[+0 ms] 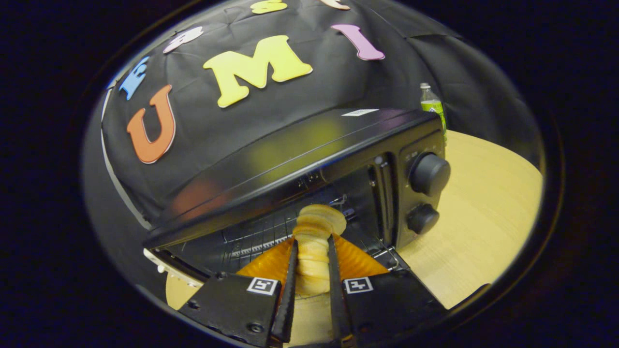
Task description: Open the toaster oven, put the food inside, and close the toaster oven door.
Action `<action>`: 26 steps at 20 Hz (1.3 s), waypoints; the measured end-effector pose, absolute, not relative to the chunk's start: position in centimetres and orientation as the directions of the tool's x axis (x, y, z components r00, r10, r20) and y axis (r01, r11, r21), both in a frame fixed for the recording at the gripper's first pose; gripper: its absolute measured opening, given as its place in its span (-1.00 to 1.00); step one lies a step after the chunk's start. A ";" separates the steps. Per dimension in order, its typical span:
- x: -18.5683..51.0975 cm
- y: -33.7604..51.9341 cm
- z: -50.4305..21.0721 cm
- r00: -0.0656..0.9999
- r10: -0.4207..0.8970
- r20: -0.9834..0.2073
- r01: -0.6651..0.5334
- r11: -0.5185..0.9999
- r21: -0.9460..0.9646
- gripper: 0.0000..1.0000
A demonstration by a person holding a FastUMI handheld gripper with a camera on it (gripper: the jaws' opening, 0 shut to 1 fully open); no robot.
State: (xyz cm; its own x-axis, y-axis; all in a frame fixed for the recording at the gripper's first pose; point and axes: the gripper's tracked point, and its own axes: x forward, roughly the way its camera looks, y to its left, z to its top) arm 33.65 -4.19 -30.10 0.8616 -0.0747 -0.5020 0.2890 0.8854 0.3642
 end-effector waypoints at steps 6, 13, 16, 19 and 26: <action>35.5 -3.1 -31.0 0.860 -0.072 -0.506 0.289 0.885 0.365 -0.23; 32.9 -3.1 -29.0 0.867 -0.101 -0.487 0.269 0.919 0.288 0.83; 29.7 -2.4 -28.6 0.862 -0.073 -0.501 0.226 0.941 0.252 0.98; 25.3 -0.9 -27.3 0.856 -0.022 -0.516 0.176 0.952 0.252 0.98; 15.4 1.4 -23.8 0.863 0.086 -0.497 0.006 0.984 0.180 0.99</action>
State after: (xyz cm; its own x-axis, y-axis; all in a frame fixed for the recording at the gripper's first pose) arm 15.41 1.43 -23.79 0.8634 0.0858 -0.4972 0.0058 0.9837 0.1797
